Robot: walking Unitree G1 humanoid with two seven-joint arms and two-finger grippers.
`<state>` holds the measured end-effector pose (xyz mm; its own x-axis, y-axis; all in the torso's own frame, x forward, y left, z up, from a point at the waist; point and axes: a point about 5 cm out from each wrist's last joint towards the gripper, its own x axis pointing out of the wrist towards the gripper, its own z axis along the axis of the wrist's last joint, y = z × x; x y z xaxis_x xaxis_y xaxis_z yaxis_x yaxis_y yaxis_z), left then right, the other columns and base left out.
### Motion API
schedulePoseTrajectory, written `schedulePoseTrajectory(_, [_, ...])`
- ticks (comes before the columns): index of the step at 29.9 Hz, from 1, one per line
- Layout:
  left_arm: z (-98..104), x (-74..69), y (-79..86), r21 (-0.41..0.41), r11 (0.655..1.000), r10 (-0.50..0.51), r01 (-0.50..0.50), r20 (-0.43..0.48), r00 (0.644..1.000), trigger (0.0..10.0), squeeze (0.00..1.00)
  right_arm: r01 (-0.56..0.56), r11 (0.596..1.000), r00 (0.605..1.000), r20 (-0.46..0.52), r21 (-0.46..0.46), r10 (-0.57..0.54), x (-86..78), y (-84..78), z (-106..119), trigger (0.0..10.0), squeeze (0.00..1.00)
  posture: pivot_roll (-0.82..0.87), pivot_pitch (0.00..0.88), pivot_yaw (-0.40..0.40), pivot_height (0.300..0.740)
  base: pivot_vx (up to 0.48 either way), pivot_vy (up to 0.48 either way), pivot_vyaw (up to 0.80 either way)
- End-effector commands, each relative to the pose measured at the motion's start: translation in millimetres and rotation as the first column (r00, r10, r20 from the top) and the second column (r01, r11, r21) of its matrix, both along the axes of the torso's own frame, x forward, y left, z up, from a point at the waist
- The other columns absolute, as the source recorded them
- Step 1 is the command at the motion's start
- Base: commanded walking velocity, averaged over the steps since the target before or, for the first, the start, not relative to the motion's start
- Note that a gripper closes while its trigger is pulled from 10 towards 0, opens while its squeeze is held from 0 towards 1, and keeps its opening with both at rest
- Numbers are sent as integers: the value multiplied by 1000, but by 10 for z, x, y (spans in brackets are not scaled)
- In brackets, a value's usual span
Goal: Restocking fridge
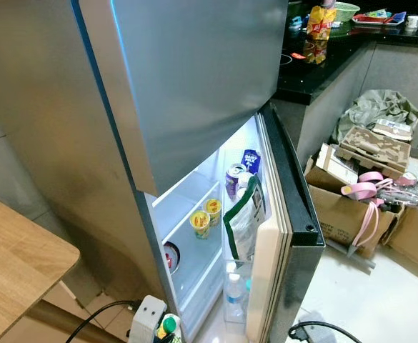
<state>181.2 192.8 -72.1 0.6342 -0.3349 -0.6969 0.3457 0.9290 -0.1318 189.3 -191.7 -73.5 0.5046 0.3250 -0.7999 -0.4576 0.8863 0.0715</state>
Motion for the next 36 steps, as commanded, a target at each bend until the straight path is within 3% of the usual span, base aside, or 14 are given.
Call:
schedulePoseTrajectory(1, [-203, -386, 50, 24, 998, 55, -52, -201, 978, 10000, 0, 16, 998, 1000, -16, -53, -17, -29, -47, -23, 10000, 0, -45, 0, 24, 740, 0, 0, 0])
schedulePoseTrajectory(11, [-273, -533, 48, 45, 990, 141, -134, -256, 956, 10000, 0, 26, 997, 997, -66, -67, -30, -176, -73, -94, 10000, 0, -49, 0, 23, 740, 0, 0, 0])
schedulePoseTrajectory(23, [-287, -553, 37, 69, 989, 147, -134, -263, 953, 10000, 0, 48, 995, 992, -116, -90, -58, -336, -127, -160, 10000, 0, -49, 0, 27, 740, 0, 0, 0])
schedulePoseTrajectory(36, [-287, -544, 60, 93, 984, 171, -152, -263, 950, 10000, 0, 55, 994, 993, -103, -93, -65, -313, -141, -148, 10000, 0, -52, 0, 30, 740, -140, 0, 0])
